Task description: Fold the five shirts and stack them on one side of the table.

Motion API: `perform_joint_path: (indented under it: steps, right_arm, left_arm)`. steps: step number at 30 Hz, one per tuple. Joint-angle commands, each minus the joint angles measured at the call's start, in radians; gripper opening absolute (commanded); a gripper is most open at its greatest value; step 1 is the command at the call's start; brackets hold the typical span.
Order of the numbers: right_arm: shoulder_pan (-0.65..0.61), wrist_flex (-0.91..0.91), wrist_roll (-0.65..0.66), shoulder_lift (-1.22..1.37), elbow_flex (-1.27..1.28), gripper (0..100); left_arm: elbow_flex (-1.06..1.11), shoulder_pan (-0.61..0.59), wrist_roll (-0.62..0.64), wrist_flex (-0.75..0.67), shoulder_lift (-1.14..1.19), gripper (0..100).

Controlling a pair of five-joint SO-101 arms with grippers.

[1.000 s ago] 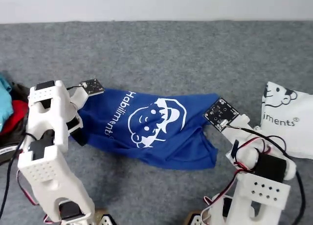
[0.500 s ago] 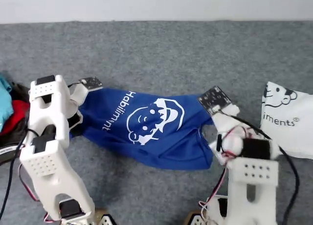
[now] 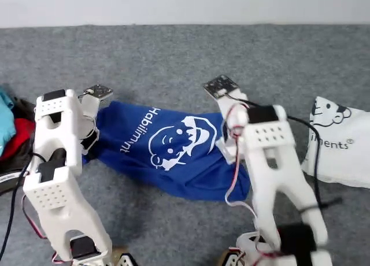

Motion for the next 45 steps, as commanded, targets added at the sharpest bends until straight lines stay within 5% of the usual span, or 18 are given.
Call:
perform_joint_path:
  steps: [1, 31, 34, 45]
  right_arm:
    - [-0.036, 0.041, -0.048, 0.108, -0.143, 15.1]
    - [-0.074, 0.082, -0.1, 0.458, -0.29, 9.8]
    - [-0.074, 0.077, -0.095, 0.452, -0.293, 0.6]
    - [-0.051, 0.217, 0.017, 0.252, -0.46, 1.0]
  left_arm:
    - [0.018, -0.003, 0.014, -0.057, 0.008, 1]
    - [0.019, 0.0, 0.014, -0.063, 0.009, 1]
    - [0.019, 0.0, 0.014, -0.063, 0.009, 1]
    - [0.01, 0.0, 0.017, -0.055, -0.012, 1]
